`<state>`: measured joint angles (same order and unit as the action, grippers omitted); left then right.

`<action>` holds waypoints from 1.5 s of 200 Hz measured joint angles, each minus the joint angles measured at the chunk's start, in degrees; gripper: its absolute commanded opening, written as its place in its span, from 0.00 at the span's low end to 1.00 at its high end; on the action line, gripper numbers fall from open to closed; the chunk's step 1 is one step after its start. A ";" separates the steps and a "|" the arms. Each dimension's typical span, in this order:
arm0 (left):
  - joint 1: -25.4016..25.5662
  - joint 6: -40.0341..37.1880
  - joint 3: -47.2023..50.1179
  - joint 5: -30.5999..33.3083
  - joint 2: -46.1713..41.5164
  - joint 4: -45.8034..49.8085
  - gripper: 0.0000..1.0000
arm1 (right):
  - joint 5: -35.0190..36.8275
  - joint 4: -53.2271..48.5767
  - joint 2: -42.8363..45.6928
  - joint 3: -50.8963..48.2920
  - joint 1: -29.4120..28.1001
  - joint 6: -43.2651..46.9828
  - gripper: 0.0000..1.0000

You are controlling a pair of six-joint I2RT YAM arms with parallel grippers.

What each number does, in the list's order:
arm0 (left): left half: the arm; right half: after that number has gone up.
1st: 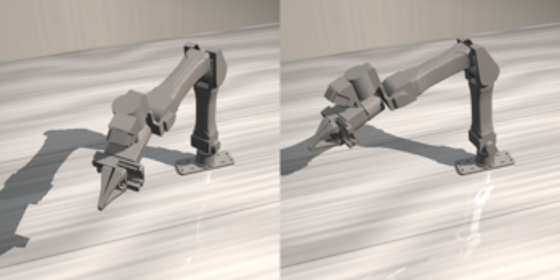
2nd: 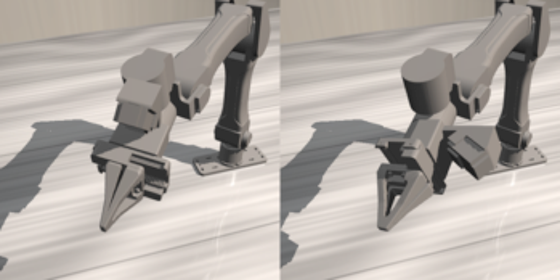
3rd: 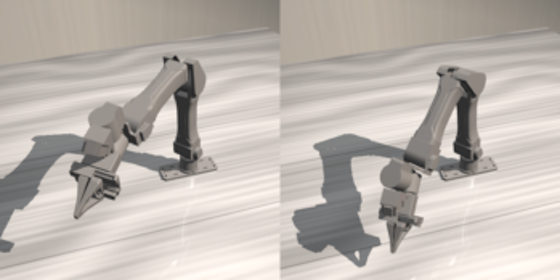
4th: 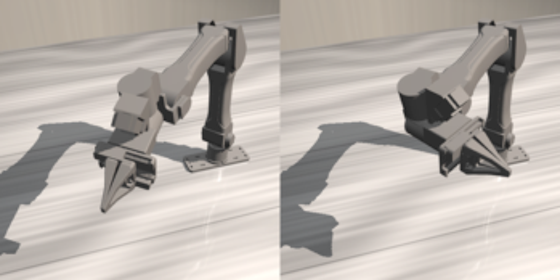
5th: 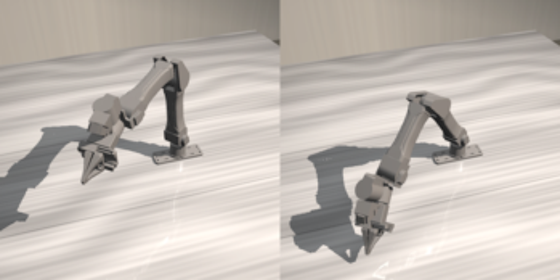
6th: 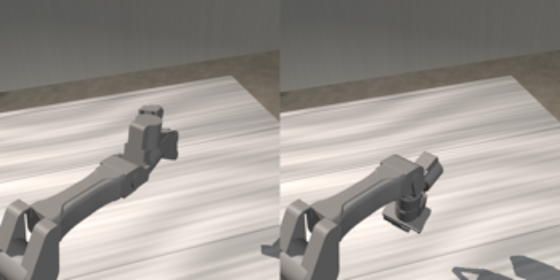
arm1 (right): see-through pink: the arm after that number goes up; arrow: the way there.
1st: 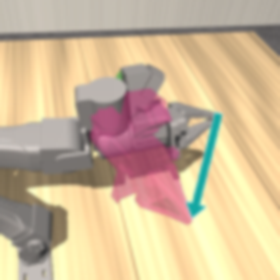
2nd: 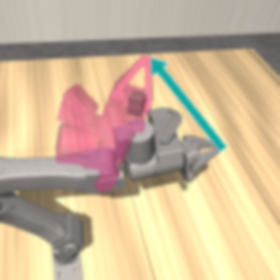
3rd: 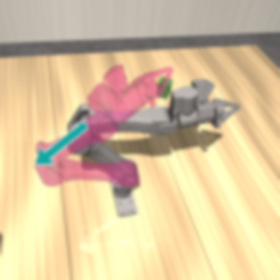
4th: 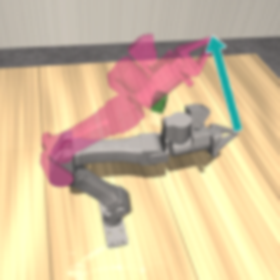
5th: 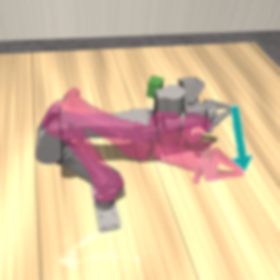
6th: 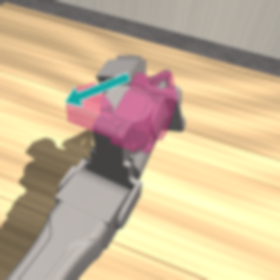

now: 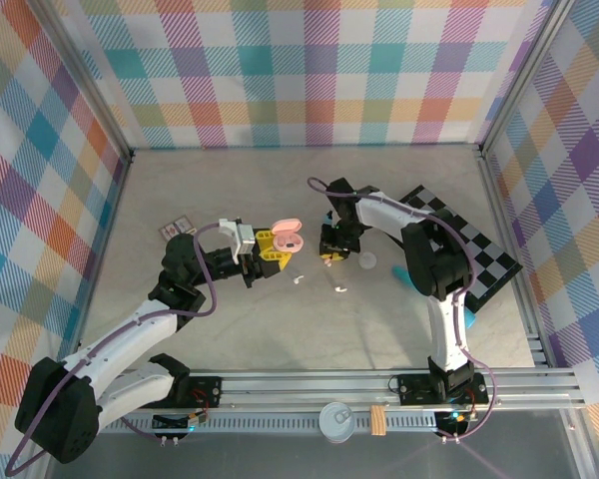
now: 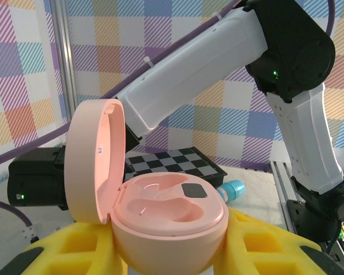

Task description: Insert the wireless bluetooth earbuds into the charging case

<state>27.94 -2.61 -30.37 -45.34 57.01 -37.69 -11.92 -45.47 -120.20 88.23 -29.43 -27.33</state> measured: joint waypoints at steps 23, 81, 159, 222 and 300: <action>-0.17 0.02 0.22 0.02 0.11 -0.15 0.25 | 2.12 -2.16 0.07 -0.02 -0.04 2.91 0.23; -0.52 0.07 0.24 0.00 0.68 -1.60 0.25 | 6.21 -7.74 -0.39 1.84 -0.04 8.35 0.30; -0.79 0.07 0.24 -0.02 0.68 -1.73 0.25 | 10.29 -9.44 -0.15 2.91 -1.33 6.49 0.37; -0.85 0.09 0.24 -0.17 0.68 -1.75 0.25 | 9.16 -8.20 0.39 1.81 -1.44 3.08 0.30; -0.85 0.07 0.24 -0.20 0.83 -1.73 0.25 | 8.41 -8.13 -0.02 1.70 -1.44 2.51 0.26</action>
<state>27.09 -2.55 -30.13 -45.54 57.84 -39.42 -3.51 -53.60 -120.22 89.93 -30.87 -24.82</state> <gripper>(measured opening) 0.341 0.268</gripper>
